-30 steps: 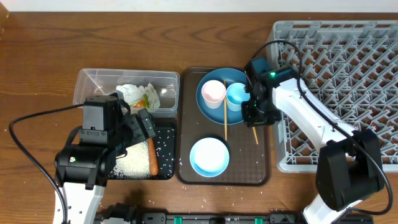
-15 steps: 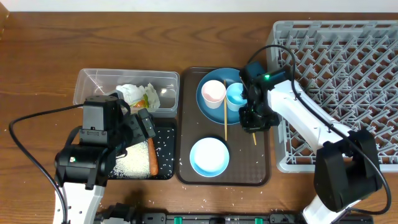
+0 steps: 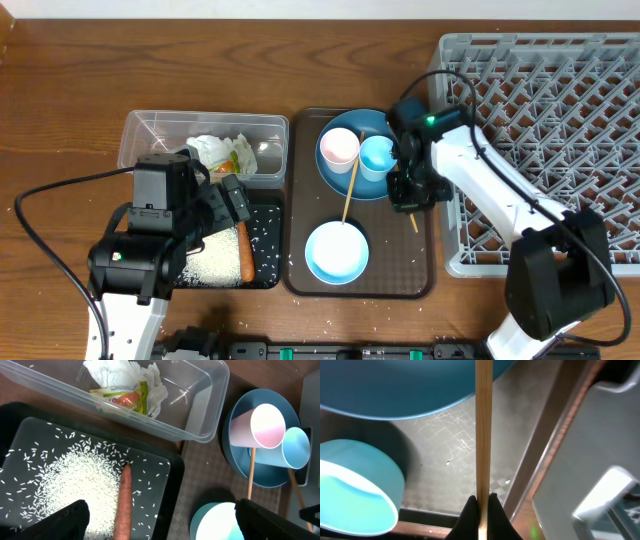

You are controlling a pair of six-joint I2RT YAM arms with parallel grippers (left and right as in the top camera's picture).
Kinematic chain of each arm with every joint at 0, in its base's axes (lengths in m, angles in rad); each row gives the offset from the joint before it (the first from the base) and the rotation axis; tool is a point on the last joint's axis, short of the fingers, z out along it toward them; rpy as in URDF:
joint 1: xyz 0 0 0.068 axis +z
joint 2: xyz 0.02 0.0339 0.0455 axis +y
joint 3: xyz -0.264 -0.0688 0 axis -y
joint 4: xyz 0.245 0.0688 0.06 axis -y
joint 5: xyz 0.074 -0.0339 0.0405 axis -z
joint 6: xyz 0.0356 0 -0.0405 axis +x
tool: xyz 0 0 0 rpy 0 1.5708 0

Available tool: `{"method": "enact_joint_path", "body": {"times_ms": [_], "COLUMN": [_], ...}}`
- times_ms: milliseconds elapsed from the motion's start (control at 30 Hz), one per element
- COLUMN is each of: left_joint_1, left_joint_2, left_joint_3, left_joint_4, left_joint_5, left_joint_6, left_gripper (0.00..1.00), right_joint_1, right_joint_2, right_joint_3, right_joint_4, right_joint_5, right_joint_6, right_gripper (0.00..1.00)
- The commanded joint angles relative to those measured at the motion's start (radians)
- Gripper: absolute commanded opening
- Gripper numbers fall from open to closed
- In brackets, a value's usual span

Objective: Sort waste into correct bins and load items into the dishwasher rack
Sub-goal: 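Grasp one chopstick with the right gripper and carry it to the dish rack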

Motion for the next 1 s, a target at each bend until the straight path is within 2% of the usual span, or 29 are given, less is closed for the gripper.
{"method": "enact_joint_path", "body": {"times_ms": [0, 300, 800, 967], "left_joint_1": [0.006, 0.006, 0.006, 0.006], "left_joint_2": [0.0, 0.0, 0.0, 0.0], "left_joint_3": [0.016, 0.016, 0.016, 0.015], "left_joint_4": [0.0, 0.0, 0.0, 0.0], "left_joint_5": [0.005, 0.005, 0.005, 0.005], "left_joint_6": [0.009, 0.009, 0.008, 0.008], "left_gripper": [0.95, 0.95, 0.95, 0.95], "right_joint_1": [-0.023, -0.066, -0.286, -0.334], "right_joint_2": [-0.018, -0.022, -0.022, -0.022], "right_joint_3": [0.085, 0.219, 0.275, 0.275], "right_joint_4": [-0.037, -0.169, -0.165, -0.15], "right_joint_5": [0.029, 0.145, 0.113, 0.113], "right_joint_6": [-0.001, -0.003, -0.182, -0.189], "right_gripper": [0.01, 0.01, 0.01, 0.01]}}
